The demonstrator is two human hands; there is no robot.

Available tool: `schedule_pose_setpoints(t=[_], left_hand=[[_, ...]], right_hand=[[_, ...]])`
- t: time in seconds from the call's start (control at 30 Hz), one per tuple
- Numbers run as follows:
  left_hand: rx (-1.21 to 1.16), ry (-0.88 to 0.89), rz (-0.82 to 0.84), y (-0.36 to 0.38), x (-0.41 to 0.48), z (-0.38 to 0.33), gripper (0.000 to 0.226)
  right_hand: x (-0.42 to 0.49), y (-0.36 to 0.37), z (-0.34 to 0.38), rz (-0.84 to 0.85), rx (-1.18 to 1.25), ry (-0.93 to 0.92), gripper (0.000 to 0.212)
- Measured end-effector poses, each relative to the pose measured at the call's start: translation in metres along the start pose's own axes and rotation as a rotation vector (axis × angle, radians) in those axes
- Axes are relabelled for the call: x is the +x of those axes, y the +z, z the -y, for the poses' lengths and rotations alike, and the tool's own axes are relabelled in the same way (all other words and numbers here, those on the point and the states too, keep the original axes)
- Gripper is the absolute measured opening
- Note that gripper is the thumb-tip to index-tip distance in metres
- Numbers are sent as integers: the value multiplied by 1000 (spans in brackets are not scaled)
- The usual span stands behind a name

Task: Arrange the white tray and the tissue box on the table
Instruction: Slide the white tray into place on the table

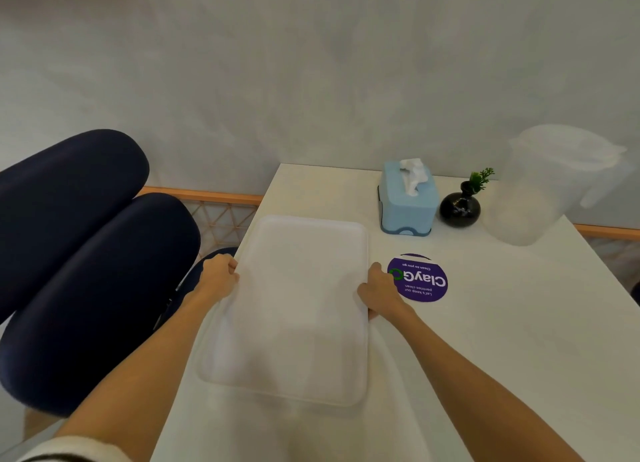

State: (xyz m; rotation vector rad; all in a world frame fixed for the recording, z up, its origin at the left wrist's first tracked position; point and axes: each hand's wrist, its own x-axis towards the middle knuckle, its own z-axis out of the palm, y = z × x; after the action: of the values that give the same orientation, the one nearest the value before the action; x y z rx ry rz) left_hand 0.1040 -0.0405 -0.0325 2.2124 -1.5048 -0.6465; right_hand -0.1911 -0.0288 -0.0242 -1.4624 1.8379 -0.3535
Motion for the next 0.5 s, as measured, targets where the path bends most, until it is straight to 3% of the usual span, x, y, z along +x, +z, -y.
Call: schedule_pose_setpoints(t=[0.3,0.43,0.5], left_hand=[[67,15,72,-1,8,-2,24],[185,83,74,-10,16,-23,41],[154,144,40,-12,23,-46,47]], right_hand=[[-1,-6,-4,38,95,40,26],[5,-29,-11,79,195,94,31],[15,-48,-16,-9,240,96,35]])
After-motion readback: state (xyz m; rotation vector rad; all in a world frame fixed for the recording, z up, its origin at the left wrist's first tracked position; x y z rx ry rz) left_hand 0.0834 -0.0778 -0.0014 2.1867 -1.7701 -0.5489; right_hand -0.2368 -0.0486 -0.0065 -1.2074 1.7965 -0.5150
